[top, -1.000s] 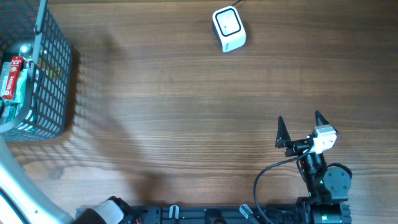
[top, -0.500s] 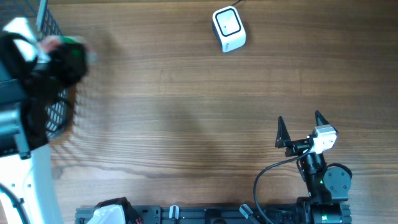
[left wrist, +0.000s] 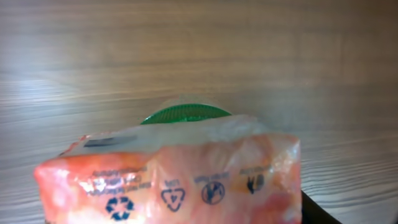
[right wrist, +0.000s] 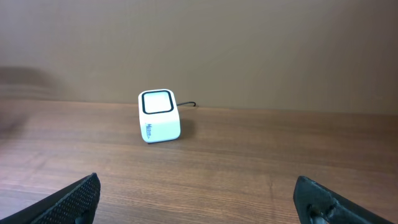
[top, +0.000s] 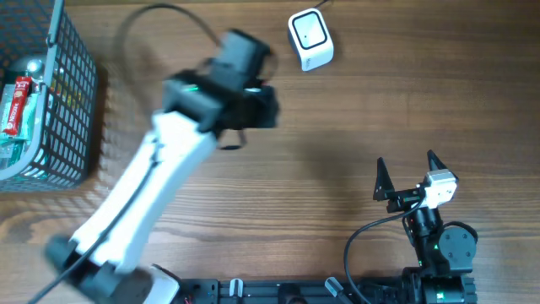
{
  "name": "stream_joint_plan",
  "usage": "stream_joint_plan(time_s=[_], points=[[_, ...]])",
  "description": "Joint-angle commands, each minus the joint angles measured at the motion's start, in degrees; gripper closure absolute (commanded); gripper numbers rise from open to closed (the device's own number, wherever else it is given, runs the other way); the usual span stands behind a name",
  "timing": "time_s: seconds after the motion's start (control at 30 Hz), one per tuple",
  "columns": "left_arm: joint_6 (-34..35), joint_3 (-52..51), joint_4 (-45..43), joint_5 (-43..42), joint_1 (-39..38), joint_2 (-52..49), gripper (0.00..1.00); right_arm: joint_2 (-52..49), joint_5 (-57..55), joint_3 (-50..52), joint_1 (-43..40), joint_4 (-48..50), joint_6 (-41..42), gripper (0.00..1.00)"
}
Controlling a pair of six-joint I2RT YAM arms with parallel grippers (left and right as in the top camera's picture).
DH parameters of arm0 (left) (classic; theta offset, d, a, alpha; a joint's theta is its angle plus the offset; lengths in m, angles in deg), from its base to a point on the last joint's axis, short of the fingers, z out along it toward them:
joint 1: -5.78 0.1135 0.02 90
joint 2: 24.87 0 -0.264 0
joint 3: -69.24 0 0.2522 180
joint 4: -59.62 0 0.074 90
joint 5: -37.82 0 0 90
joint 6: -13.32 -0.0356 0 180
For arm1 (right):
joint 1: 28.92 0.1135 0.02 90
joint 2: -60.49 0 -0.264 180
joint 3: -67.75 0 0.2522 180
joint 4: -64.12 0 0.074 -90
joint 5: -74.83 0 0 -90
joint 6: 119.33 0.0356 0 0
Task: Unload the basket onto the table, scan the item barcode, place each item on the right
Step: 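Lift the orange bag out and carry it toward the white scanner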
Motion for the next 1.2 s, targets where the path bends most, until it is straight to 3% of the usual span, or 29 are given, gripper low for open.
stream_joint_plan(time_s=[0.0,0.23,0.77,1.17], points=[[5.2,-0.1,-4.5,3.5,-6.4,-7.0,0.51,0.3,0.9,0.1,0.2,0.2,0.7,0.0],[10.9,-0.1,-12.1,11.7,-14.4,-16.6,0.5,0.3,0.9,0.1,0.2,0.2,0.7,0.0],[19.4,-0.2,-21.6,11.6,-20.5,-25.0,0.53,0.3,0.9,0.1,0.2,0.2,0.7,0.0],[19.6,-0.2,-22.7,10.5,-23.0,-29.1,0.56,0.3,0.9,0.1,0.2,0.2,0.7,0.0]])
